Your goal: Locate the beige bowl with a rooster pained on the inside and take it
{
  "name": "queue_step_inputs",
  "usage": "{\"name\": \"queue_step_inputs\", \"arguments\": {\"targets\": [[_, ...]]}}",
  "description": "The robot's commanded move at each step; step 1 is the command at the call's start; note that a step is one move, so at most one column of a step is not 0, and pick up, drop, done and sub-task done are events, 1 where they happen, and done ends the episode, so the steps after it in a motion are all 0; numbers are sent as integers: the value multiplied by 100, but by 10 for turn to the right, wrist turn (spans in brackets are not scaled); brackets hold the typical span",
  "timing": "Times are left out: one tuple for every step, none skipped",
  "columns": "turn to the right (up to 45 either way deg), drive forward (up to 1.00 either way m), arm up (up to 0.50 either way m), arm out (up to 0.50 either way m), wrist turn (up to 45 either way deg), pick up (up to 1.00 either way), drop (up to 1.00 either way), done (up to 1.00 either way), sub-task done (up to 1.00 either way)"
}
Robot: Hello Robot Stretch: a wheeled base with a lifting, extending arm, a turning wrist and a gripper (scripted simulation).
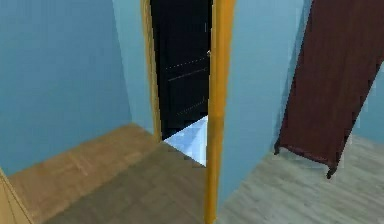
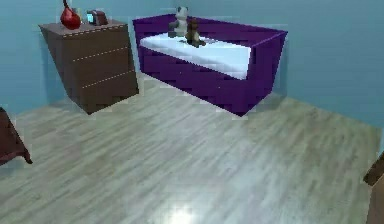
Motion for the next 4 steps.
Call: {"name": "queue_step_inputs", "arguments": {"targets": [[-150,0,0,0,0,0,0,0,0],[0,85,0,0,0,0,0,0,0],[210,0,0,0,0,0,0,0,0],[0,40,0,0,0,0,0,0,0]]}}
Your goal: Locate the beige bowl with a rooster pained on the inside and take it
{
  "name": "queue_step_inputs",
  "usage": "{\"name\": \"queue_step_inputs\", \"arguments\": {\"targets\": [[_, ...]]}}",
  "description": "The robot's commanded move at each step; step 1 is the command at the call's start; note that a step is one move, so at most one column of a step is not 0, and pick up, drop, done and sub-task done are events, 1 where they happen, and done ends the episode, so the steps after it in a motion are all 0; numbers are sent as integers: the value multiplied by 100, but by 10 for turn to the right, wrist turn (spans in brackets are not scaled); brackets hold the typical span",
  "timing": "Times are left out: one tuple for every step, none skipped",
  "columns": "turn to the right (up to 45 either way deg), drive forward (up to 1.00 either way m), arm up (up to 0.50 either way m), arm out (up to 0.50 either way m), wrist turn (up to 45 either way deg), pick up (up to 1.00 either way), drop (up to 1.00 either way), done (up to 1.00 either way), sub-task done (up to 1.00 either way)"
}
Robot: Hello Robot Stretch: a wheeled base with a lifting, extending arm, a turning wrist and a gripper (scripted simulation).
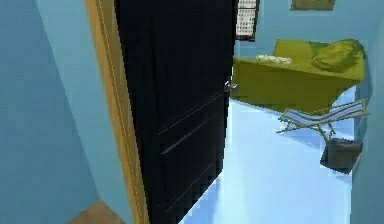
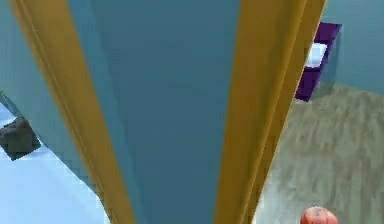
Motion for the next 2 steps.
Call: {"name": "queue_step_inputs", "arguments": {"targets": [[300,0,0,0,0,0,0,0,0],[0,100,0,0,0,0,0,0,0]]}}
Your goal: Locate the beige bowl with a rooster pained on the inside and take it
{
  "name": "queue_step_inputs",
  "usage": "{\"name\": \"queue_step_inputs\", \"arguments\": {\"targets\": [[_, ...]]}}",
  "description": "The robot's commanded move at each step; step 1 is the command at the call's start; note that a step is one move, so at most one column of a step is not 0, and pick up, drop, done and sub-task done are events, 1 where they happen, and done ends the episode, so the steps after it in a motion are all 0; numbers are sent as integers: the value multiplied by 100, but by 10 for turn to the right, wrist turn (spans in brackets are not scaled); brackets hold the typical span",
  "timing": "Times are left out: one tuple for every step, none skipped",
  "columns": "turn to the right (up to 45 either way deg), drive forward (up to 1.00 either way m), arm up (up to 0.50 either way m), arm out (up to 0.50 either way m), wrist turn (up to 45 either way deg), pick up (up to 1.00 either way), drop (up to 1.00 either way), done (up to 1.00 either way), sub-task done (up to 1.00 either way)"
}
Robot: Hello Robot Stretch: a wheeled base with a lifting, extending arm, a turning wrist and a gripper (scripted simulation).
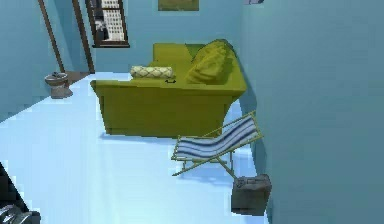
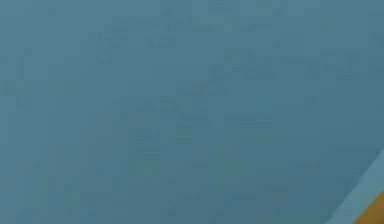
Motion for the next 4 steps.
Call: {"name": "queue_step_inputs", "arguments": {"targets": [[60,0,0,0,0,0,0,0,0],[0,15,0,0,0,0,0,0,0],[-90,0,0,0,0,0,0,0,0],[0,75,0,0,0,0,0,0,0]]}}
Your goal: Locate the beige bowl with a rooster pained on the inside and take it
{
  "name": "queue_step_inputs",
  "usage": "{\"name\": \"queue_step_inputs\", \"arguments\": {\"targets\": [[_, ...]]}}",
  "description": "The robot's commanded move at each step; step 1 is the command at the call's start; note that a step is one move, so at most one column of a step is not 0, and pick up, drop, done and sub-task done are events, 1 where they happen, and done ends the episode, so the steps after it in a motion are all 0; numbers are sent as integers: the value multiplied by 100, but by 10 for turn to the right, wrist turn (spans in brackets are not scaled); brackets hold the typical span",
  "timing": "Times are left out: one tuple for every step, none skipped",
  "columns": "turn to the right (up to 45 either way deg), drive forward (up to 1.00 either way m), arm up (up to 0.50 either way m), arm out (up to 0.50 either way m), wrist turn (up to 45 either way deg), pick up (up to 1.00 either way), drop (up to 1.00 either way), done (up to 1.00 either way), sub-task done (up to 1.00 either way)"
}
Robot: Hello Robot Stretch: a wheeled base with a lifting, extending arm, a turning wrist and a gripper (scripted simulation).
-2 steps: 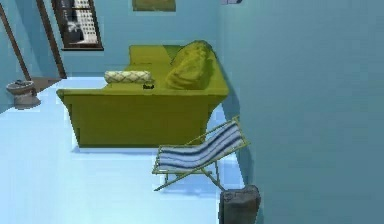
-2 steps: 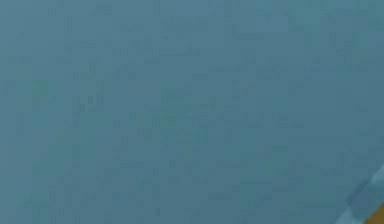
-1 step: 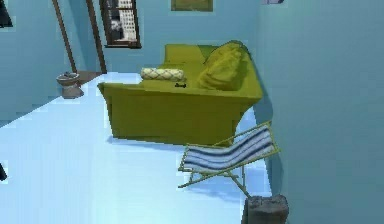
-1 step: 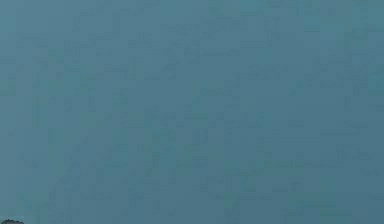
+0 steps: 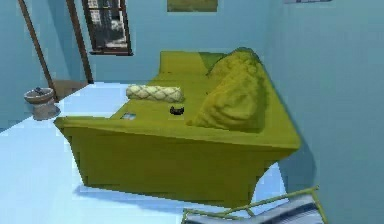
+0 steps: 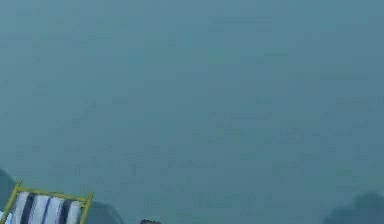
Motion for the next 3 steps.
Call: {"name": "queue_step_inputs", "arguments": {"targets": [[-450,0,0,0,0,0,0,0,0],[-60,0,0,0,0,0,0,0,0],[0,100,0,0,0,0,0,0,0]]}}
